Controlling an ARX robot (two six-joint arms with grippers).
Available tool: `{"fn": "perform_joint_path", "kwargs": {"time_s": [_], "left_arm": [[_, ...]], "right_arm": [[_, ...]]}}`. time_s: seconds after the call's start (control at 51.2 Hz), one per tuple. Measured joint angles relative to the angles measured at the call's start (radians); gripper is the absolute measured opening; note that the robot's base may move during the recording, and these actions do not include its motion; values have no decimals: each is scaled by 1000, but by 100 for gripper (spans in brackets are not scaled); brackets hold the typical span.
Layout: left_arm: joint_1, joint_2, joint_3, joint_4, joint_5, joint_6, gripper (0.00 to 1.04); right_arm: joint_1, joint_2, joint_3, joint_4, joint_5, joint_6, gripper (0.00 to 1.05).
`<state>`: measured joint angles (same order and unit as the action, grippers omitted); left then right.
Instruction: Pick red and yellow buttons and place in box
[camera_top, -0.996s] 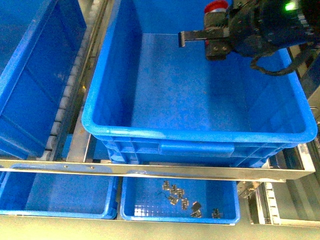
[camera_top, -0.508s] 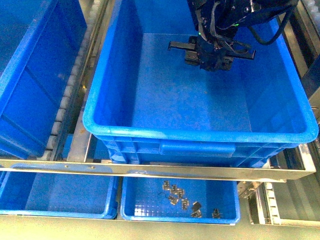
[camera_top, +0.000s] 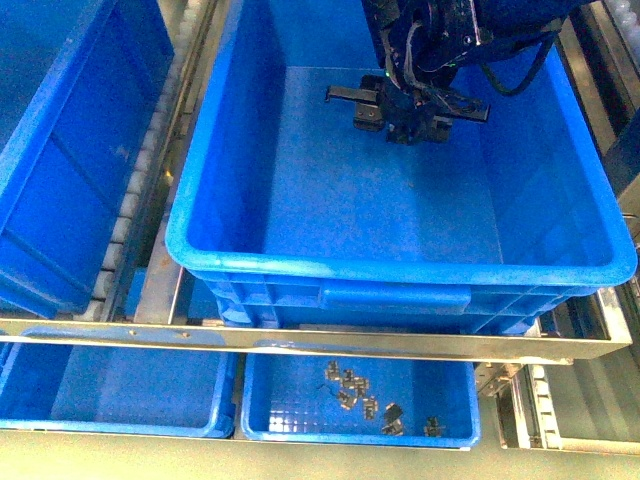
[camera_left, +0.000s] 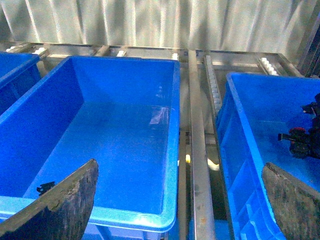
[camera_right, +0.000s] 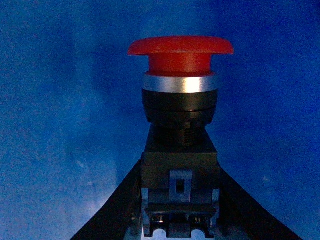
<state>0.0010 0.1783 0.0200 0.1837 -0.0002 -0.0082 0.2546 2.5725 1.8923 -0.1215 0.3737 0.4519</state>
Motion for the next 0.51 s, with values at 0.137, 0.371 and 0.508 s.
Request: {"fn": "perform_joint_path", "kwargs": {"time_s": [0.137, 0.371, 0.508], "left_arm": [[0, 0, 0, 0, 0, 0, 97], [0, 0, 0, 0, 0, 0, 97], [0, 0, 0, 0, 0, 0, 97]], "right_arm": [[0, 0, -3, 35, -23, -5, 61], [-29, -178, -259, 229, -120, -49, 98], [-48, -445, -555, 349, -196, -52, 98]]}}
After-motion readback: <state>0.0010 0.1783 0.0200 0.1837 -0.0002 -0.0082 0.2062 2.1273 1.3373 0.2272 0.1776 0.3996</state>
